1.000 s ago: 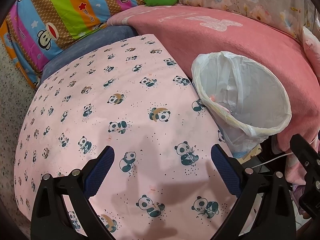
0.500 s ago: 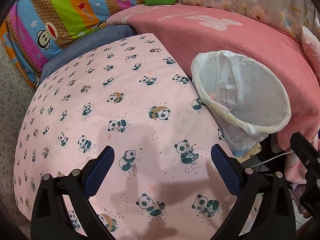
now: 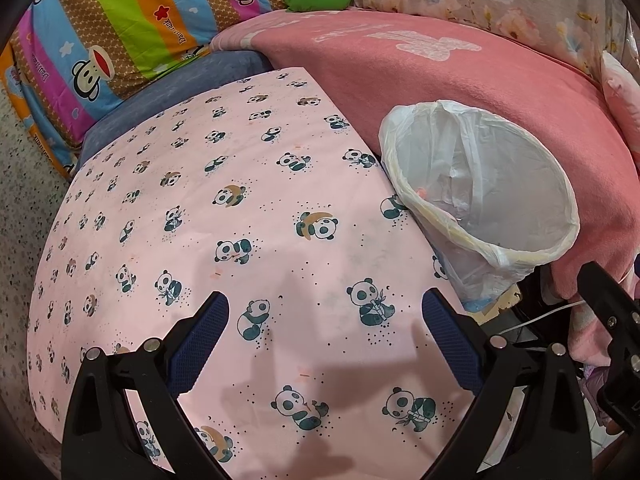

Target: Collect trash

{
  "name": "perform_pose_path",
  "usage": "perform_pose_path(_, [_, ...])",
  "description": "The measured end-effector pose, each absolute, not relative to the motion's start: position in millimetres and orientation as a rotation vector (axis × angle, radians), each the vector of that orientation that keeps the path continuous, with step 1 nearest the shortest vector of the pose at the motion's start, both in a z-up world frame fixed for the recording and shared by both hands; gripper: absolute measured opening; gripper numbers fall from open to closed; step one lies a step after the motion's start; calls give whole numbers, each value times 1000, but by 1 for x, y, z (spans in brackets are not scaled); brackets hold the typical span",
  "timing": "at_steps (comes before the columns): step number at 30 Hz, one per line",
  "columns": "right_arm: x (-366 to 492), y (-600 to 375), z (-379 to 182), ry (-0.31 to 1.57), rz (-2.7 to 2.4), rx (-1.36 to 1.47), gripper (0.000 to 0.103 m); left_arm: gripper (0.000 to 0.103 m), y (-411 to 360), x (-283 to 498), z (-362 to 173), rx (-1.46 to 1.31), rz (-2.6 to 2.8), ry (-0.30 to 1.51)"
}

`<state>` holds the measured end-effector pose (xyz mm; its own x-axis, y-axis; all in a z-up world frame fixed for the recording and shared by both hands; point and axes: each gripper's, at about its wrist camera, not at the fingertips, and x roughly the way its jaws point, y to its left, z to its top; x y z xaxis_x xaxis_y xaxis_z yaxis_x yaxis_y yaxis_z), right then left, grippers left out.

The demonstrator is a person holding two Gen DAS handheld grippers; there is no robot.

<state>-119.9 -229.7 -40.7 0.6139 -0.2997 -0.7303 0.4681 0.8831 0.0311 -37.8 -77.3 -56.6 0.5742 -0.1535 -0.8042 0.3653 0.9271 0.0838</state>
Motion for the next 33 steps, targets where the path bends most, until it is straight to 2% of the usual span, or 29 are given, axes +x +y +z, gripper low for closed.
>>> perform_pose_path(33, [-120,-230,-39,789,-449,228,98,93,-80,-38,-51,256,-311,903])
